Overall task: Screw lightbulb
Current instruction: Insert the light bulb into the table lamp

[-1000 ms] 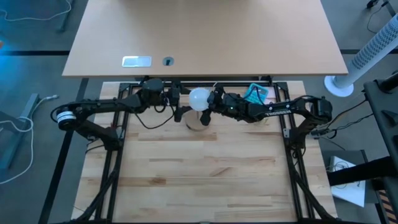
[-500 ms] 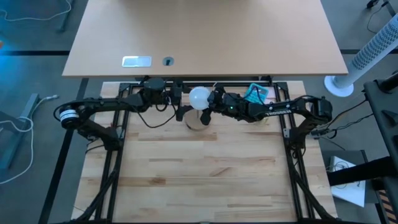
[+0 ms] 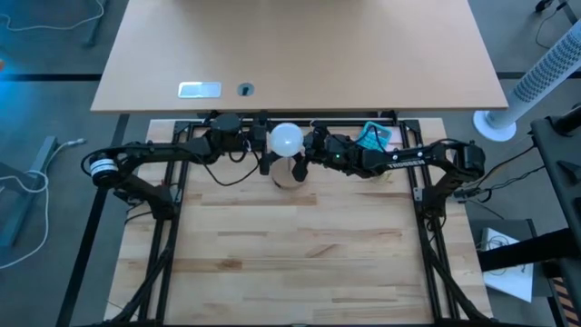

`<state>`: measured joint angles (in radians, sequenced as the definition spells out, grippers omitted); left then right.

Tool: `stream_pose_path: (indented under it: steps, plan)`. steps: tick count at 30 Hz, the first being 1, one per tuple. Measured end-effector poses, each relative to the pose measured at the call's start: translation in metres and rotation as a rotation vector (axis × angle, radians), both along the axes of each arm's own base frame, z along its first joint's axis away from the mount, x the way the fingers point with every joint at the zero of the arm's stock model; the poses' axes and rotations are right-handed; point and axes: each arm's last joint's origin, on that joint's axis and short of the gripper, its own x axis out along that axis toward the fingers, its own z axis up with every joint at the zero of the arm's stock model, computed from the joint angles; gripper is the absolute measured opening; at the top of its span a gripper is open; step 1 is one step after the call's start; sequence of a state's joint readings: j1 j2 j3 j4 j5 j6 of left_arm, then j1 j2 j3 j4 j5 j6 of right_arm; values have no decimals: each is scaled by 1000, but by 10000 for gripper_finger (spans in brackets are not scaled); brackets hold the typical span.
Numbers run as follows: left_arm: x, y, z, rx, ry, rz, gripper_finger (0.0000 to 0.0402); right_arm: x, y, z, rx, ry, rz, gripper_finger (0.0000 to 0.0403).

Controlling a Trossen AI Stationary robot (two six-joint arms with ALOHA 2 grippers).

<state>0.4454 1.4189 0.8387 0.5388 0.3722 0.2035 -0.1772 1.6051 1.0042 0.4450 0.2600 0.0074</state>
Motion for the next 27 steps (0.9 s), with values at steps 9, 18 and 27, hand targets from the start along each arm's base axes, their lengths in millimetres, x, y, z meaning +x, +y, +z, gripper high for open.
stream_pose_path:
  steps: [9,18,27]
  plan:
    - [-2,6,3,-73,-38,42,278,0,0,0,2,0,-1,174]
    - [-5,10,4,-148,-50,28,229,0,0,0,-2,3,1,174]
    - [-5,10,4,-155,-51,7,200,0,0,0,-42,21,26,176]
